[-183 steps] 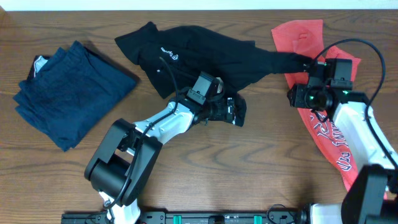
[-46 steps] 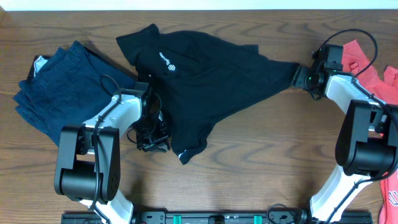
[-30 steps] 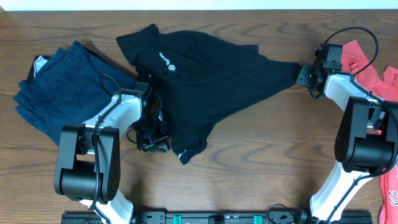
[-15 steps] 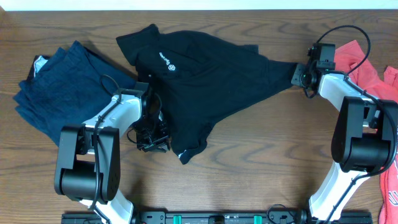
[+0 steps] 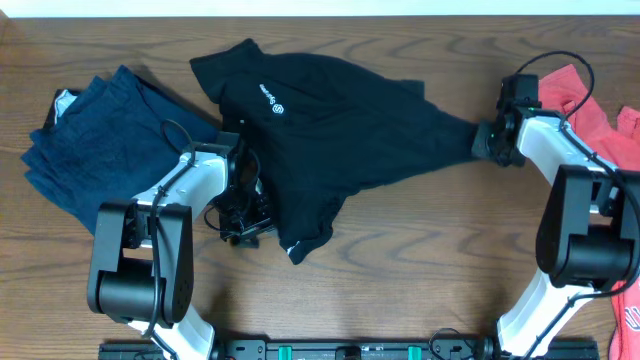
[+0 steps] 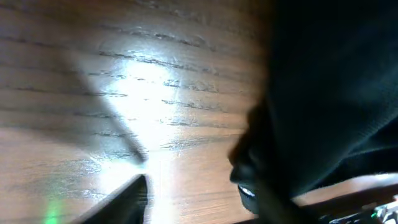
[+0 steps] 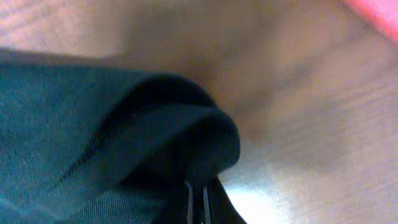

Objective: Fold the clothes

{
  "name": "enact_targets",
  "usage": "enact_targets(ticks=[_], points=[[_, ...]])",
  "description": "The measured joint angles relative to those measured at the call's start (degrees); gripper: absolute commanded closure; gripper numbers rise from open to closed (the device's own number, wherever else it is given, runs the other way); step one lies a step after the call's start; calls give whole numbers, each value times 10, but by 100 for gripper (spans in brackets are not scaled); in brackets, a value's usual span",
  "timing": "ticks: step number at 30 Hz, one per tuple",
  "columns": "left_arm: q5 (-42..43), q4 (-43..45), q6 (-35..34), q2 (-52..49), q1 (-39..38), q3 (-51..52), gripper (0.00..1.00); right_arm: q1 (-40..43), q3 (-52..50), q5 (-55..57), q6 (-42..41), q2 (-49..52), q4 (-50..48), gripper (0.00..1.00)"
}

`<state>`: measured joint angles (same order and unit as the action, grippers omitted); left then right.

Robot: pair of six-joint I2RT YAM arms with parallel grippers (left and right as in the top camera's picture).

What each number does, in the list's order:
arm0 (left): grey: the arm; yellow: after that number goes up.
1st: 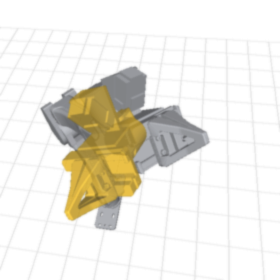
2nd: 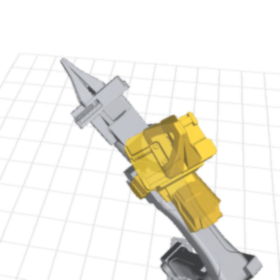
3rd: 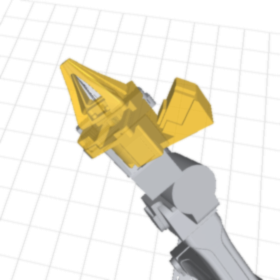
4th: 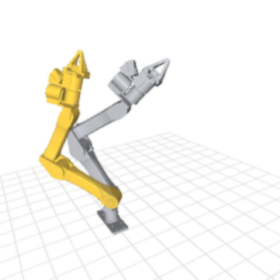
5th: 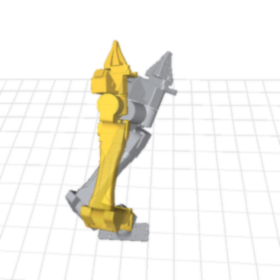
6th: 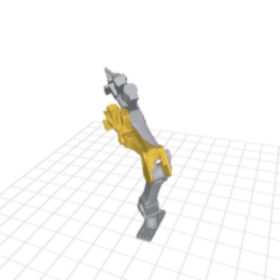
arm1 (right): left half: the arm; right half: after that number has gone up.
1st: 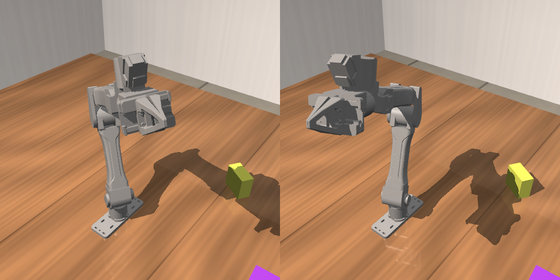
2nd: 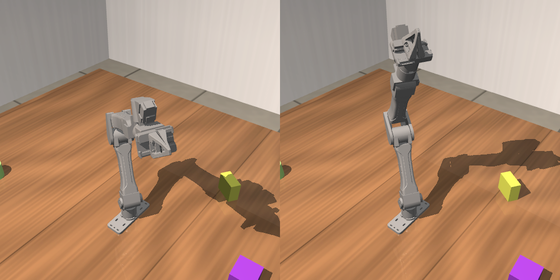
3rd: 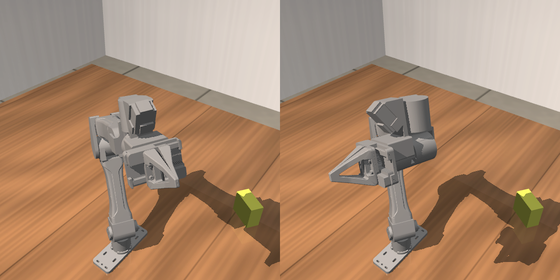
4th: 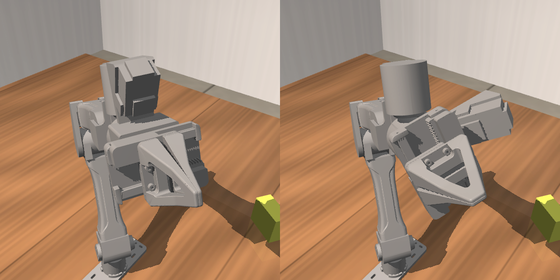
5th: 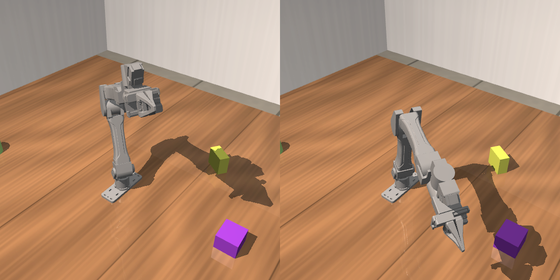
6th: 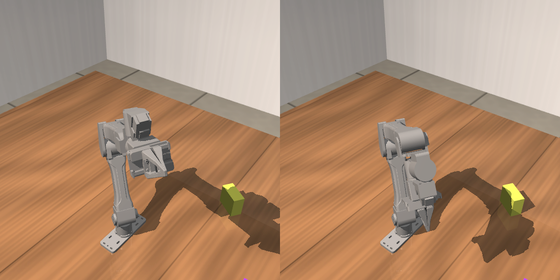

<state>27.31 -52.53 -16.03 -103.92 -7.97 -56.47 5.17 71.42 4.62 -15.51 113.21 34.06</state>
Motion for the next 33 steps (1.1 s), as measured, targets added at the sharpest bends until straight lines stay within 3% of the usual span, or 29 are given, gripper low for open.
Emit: enact_targets(ticks=[9,23,25,26,28,29,33], points=[[9,36,-2,1,0,1,31,0,-10,3,1,-22,84,99],[63,129,20,5,0,1,38,0,-10,3,7,-22,103,99],[66,144,23,5,0,1,45,0,-10,3,7,-22,103,99],[66,152,23,5,0,2,56,0,-10,3,7,-22,104,99],[68,168,27,5,0,2,87,0,-10,3,7,-22,105,99],[69,172,25,5,0,2,94,0,-10,3,7,-22,106,99],[68,169,28,5,0,2,94,0,-10,0,7,-23,122,99]])
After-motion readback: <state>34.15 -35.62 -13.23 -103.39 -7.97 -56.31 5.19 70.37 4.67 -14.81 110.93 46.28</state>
